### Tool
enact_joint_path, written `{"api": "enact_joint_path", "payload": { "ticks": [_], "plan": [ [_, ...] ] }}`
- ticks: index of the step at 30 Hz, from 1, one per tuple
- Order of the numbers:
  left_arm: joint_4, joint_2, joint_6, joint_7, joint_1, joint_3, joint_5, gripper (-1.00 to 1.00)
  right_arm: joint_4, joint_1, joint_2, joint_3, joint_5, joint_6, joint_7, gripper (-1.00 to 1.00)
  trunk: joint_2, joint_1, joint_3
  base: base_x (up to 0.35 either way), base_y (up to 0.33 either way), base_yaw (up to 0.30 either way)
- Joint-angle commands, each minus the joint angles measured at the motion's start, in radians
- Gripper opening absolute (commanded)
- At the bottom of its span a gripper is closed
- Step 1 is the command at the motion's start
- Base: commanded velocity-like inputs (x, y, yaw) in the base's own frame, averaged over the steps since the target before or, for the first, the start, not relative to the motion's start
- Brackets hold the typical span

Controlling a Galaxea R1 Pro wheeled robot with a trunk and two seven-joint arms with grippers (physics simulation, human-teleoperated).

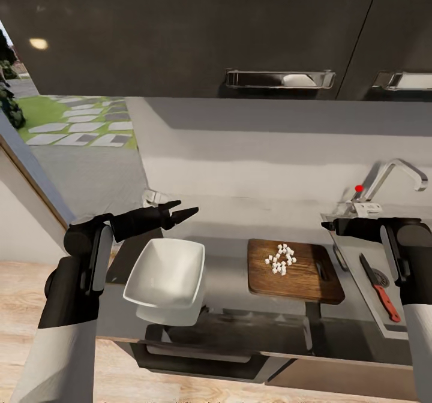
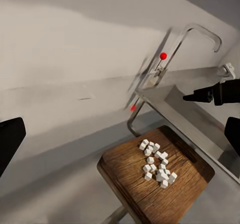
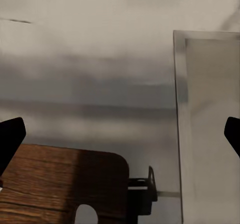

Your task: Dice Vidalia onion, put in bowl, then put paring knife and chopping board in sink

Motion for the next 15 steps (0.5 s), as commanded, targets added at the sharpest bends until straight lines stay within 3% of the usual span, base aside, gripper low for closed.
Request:
{"api": "enact_joint_path", "payload": {
  "ticks": [1,15],
  "plan": [
    [0.0,-0.001,0.009,-0.002,-0.001,0.002,0.003,1.0,-0.001,-0.001,0.0,-0.001,0.01,0.003,0.01,1.0,-0.002,0.001,-0.003,0.0,0.0,0.0],
    [0.001,-0.001,0.009,-0.002,-0.001,0.001,0.002,1.0,0.0,-0.001,0.01,0.001,0.012,0.068,0.006,1.0,-0.002,0.001,-0.011,0.0,0.0,0.0]
  ]
}}
